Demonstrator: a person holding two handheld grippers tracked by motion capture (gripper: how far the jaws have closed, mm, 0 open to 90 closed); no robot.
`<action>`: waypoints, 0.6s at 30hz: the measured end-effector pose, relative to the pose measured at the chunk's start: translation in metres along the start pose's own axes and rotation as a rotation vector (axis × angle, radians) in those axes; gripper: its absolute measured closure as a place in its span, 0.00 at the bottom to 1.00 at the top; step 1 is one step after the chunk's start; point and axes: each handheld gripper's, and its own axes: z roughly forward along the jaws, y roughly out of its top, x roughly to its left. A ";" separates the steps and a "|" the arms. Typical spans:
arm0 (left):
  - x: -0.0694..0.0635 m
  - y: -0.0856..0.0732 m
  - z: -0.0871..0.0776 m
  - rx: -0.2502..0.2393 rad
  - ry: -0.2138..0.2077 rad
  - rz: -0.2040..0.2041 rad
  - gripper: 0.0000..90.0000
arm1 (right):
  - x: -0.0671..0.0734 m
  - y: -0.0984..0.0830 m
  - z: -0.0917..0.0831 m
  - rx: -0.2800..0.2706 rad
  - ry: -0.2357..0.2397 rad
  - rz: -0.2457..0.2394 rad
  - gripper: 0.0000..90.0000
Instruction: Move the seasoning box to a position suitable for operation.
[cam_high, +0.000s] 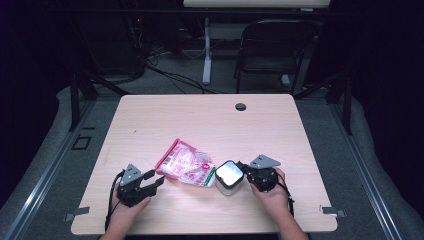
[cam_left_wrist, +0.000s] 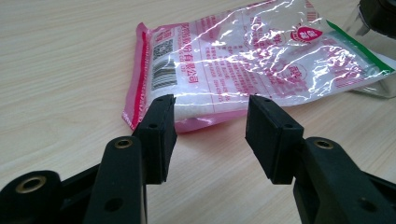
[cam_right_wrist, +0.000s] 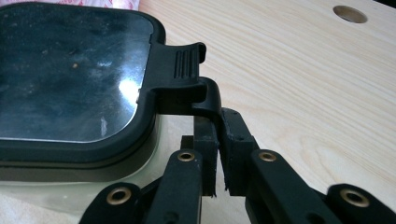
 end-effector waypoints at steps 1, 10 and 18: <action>0.000 0.000 0.000 0.000 0.000 0.000 0.58 | 0.002 0.000 -0.001 0.002 -0.004 0.010 0.95; -0.007 0.002 0.003 0.000 -0.010 0.027 0.58 | 0.016 -0.005 -0.013 0.031 -0.047 0.088 0.95; -0.009 0.003 0.003 -0.004 -0.023 0.036 0.58 | 0.033 -0.007 -0.023 0.048 -0.055 0.085 0.95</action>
